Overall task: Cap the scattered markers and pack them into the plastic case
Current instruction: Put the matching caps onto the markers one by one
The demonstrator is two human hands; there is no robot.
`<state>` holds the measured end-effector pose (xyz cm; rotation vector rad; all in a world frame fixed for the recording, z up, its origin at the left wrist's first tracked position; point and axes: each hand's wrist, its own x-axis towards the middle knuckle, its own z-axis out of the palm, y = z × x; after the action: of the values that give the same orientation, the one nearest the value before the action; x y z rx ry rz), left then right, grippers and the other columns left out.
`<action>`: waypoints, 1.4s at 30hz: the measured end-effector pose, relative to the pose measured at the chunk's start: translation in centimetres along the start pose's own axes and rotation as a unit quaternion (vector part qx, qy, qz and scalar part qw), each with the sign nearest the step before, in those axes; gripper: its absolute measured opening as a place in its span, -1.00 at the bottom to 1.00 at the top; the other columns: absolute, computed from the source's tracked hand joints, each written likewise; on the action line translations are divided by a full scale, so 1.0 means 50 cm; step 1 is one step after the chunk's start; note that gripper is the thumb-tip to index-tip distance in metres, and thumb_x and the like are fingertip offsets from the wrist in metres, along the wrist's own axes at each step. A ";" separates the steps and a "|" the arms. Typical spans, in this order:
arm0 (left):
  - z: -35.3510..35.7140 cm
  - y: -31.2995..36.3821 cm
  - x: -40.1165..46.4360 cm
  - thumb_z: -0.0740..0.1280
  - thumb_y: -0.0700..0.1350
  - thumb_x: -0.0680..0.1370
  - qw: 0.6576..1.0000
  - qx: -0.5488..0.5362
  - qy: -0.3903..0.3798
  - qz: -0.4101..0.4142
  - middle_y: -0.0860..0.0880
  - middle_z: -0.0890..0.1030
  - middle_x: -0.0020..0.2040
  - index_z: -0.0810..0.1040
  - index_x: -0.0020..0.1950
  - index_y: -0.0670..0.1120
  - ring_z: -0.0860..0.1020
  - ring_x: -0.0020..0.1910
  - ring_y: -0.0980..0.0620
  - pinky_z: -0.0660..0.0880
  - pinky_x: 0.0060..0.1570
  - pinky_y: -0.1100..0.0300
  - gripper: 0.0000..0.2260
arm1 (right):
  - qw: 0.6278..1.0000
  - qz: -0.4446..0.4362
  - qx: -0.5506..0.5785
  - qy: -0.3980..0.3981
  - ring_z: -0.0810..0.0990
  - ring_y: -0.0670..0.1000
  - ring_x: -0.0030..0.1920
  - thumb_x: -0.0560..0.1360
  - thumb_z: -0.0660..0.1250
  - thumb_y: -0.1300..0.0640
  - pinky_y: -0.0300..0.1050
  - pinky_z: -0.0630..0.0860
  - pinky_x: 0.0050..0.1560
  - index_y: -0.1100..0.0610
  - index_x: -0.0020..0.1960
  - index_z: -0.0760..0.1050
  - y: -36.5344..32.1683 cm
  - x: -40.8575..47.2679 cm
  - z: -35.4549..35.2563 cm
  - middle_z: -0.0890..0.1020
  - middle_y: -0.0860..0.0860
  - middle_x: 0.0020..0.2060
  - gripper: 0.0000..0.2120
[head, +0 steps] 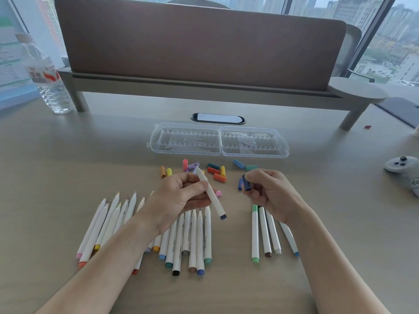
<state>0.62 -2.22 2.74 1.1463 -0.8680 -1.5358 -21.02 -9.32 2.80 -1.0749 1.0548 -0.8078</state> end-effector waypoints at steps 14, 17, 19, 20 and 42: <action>0.011 -0.015 -0.011 0.32 -0.18 0.63 0.973 0.217 -0.050 0.058 -0.05 0.52 -0.31 0.65 0.09 -0.20 0.45 -0.36 0.02 0.41 -0.33 0.23 -0.86 | 0.993 -0.118 -0.010 0.030 0.53 -0.01 -0.36 0.52 0.42 0.22 -0.25 0.40 -0.40 0.26 -0.14 0.63 0.005 -0.009 -0.004 0.70 0.16 -0.27 -0.89; 0.010 -0.016 -0.008 0.32 -0.19 0.63 0.973 0.216 -0.053 0.064 -0.03 0.48 -0.33 0.65 0.09 -0.20 0.39 -0.38 0.03 0.35 -0.37 0.24 -0.85 | 0.990 -0.135 -0.025 0.040 0.55 -0.02 -0.36 0.52 0.42 0.21 -0.24 0.42 -0.38 0.30 -0.10 0.62 0.006 -0.013 -0.001 0.70 0.14 -0.29 -0.86; 0.012 -0.016 -0.008 0.32 -0.19 0.62 0.974 0.209 -0.056 0.066 -0.02 0.47 -0.34 0.64 0.08 -0.21 0.36 -0.39 0.04 0.32 -0.39 0.24 -0.86 | 0.989 -0.140 -0.033 0.038 0.55 -0.03 -0.37 0.52 0.42 0.21 -0.25 0.42 -0.38 0.28 -0.11 0.62 0.006 -0.014 0.000 0.70 0.11 -0.32 -0.87; 0.012 -0.017 -0.008 0.33 -0.18 0.62 0.975 0.205 -0.055 0.067 -0.02 0.47 -0.35 0.64 0.08 -0.21 0.36 -0.39 0.05 0.31 -0.39 0.25 -0.86 | 0.989 -0.140 -0.037 0.035 0.54 -0.05 -0.39 0.52 0.43 0.21 -0.25 0.42 -0.38 0.27 -0.13 0.62 0.006 -0.014 0.001 0.69 0.10 -0.34 -0.88; 0.027 -0.016 -0.006 0.40 -0.13 0.54 0.982 0.151 -0.032 0.109 -0.14 0.55 -0.36 0.63 -0.10 -0.31 0.44 -0.45 0.01 0.43 -0.37 0.21 -0.77 | 0.972 -0.235 -0.019 -0.014 0.58 -0.03 -0.37 0.44 0.41 0.29 -0.21 0.53 -0.31 0.48 -0.10 0.51 0.023 -0.013 0.028 0.70 0.02 -0.33 -0.78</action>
<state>-0.89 -1.77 2.46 1.1749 -1.2591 -1.2961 -19.85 -7.97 2.04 -1.3896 0.8002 -1.1478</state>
